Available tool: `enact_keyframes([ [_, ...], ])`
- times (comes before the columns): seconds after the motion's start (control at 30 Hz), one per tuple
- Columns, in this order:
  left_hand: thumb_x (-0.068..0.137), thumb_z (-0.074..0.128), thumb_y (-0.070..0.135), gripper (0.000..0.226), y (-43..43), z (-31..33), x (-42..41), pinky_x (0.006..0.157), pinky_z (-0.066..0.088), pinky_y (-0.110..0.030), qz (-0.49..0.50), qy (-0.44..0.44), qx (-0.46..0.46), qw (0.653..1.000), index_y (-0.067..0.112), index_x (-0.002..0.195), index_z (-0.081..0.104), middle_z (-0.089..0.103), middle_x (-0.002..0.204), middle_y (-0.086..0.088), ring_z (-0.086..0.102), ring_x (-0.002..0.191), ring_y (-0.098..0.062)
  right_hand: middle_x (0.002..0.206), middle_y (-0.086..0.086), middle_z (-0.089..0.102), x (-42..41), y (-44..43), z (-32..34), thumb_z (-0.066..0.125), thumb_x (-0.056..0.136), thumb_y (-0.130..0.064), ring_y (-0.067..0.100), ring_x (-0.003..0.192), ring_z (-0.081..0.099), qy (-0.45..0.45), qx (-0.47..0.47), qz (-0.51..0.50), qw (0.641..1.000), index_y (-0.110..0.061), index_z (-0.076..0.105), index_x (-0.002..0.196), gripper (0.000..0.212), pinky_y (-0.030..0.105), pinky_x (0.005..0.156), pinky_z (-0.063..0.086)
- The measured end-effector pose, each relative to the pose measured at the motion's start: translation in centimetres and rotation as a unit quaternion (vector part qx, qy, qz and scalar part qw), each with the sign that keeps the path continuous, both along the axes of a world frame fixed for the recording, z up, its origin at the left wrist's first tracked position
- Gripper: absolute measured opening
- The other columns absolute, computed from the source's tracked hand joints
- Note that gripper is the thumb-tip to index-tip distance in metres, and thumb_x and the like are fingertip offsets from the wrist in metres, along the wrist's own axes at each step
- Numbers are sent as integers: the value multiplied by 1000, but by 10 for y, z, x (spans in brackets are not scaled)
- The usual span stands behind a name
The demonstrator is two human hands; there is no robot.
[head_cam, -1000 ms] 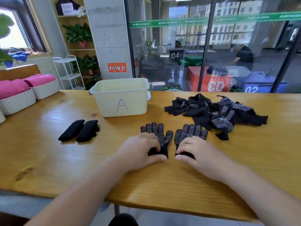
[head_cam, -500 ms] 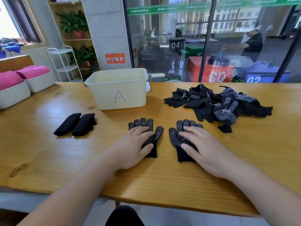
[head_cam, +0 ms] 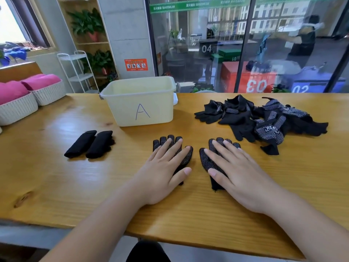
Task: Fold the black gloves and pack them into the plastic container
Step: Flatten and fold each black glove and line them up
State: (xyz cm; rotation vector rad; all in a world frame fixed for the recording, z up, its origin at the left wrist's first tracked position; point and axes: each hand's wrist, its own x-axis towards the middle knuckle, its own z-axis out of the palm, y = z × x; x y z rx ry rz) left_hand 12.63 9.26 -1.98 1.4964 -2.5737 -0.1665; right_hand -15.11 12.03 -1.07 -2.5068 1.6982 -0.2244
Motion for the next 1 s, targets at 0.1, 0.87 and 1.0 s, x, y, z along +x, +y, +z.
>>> enact_keyframes([
  [0.1, 101, 5, 82, 78, 6, -2, 5, 133, -8, -40, -10, -42, 18, 999, 44, 169, -4, -17, 176, 18, -28, 159, -7, 171, -24, -26, 0, 9, -1, 2, 98, -80, 1, 155, -32, 33, 50, 10, 998, -55, -8, 163, 70, 38, 132, -10],
  [0.87, 89, 87, 38, 13, 1, -1, 22, 95, 52, -35, -49, 210, -68, 974, 33, 99, 81, 66, 105, 21, 62, 109, -11, 122, -26, 60, -4, 3, -3, 48, 105, -47, 3, 121, 51, -122, -125, 33, 984, -37, 75, 120, 31, 34, 94, 53],
  [1.0, 93, 82, 36, 6, 0, -2, 21, 88, 52, -39, -32, 182, -101, 978, 31, 95, 79, 64, 97, 18, 59, 99, -11, 121, -28, 59, -4, 1, -5, 47, 104, -51, -1, 120, 49, -122, -101, 37, 987, -39, 74, 122, 35, 25, 94, 47],
])
